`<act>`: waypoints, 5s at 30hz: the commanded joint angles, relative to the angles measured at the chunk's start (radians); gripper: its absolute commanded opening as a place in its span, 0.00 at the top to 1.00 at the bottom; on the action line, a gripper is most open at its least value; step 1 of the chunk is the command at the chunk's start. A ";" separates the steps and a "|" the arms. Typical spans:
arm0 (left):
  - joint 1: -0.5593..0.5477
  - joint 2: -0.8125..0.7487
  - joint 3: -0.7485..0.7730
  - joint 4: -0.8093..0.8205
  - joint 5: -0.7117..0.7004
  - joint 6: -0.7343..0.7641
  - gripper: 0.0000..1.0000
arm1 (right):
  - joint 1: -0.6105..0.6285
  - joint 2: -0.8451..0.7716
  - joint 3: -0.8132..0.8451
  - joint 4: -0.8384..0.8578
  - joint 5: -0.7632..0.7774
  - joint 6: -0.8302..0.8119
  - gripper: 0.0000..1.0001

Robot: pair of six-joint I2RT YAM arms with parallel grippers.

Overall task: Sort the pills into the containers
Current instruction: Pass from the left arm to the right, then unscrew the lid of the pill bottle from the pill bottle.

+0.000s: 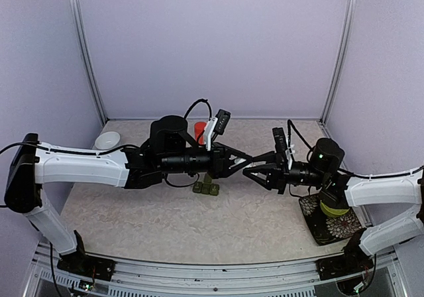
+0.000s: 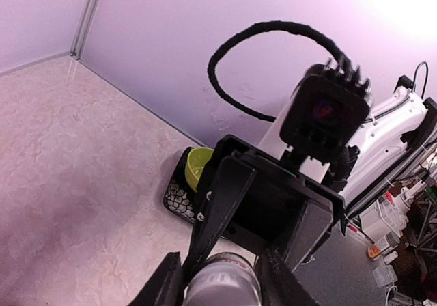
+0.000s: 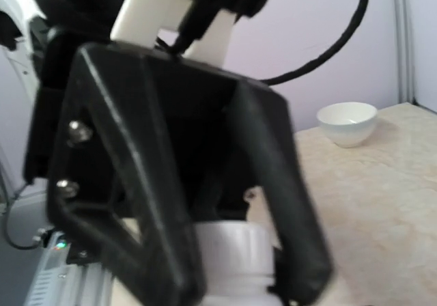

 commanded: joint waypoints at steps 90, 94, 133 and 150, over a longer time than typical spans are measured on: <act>0.063 -0.029 -0.042 0.117 0.088 -0.017 0.35 | 0.082 -0.080 -0.013 -0.031 0.219 -0.017 1.00; 0.063 -0.036 -0.050 0.119 0.086 -0.018 0.41 | 0.082 -0.076 -0.010 -0.035 0.225 -0.020 1.00; 0.067 -0.028 -0.084 0.126 0.072 -0.032 0.40 | 0.082 -0.092 -0.012 -0.019 0.221 -0.012 1.00; 0.071 -0.035 -0.079 0.121 0.049 -0.082 0.62 | 0.082 -0.107 -0.033 -0.058 0.283 -0.087 1.00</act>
